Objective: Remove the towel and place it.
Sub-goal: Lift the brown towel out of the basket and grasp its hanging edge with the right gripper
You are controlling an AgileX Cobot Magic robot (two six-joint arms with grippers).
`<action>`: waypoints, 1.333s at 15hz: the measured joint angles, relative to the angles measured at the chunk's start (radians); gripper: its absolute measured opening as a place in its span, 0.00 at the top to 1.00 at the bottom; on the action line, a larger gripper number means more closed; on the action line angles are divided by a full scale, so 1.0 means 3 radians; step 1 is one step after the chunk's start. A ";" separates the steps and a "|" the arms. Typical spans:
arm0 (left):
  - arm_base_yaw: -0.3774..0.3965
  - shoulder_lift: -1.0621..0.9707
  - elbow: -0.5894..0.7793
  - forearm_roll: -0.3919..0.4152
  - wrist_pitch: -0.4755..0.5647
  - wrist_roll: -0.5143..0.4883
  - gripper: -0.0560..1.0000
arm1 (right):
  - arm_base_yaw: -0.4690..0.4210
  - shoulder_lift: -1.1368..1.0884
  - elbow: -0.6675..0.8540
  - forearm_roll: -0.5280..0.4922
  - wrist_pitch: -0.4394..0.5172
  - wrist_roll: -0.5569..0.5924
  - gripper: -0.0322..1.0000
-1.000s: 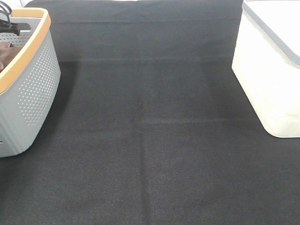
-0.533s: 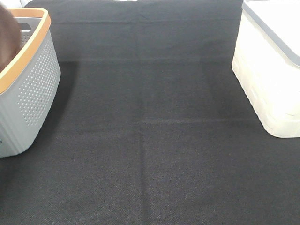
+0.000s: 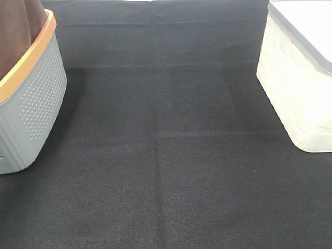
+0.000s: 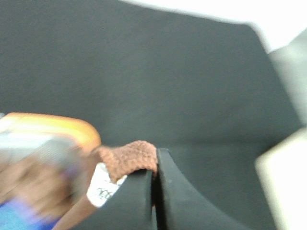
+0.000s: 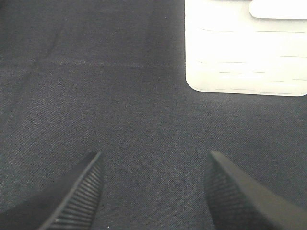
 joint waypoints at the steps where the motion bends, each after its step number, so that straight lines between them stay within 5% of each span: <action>1: 0.0000 -0.0070 -0.0003 -0.0220 -0.0110 0.0053 0.95 | 0.0000 0.0000 0.0000 0.0023 0.0000 0.0000 0.40; 4: -0.0017 -0.0170 -0.0003 -0.1077 -0.0510 0.0293 0.95 | 0.0000 0.0000 0.0000 0.0260 -0.0003 0.0000 0.40; 7: -0.0250 -0.0170 -0.0003 -0.1597 -0.0780 0.0527 0.95 | 0.0000 0.0000 0.0000 0.0447 -0.0027 -0.0050 0.40; 12: -0.0943 -0.0147 -0.0003 -0.1650 -0.1073 0.0780 0.95 | 0.0000 0.0600 -0.0123 0.1013 -0.0640 -0.0680 0.40; 17: -0.1367 -0.0130 -0.0003 -0.1647 -0.1143 0.0900 0.95 | 0.0100 0.1680 -0.0293 0.2247 -0.1170 -0.1853 0.40; 20: -0.1483 -0.0130 -0.0003 -0.1647 -0.1200 0.0933 0.95 | 0.0263 0.2173 -0.0590 0.2313 -0.1203 -0.2067 0.40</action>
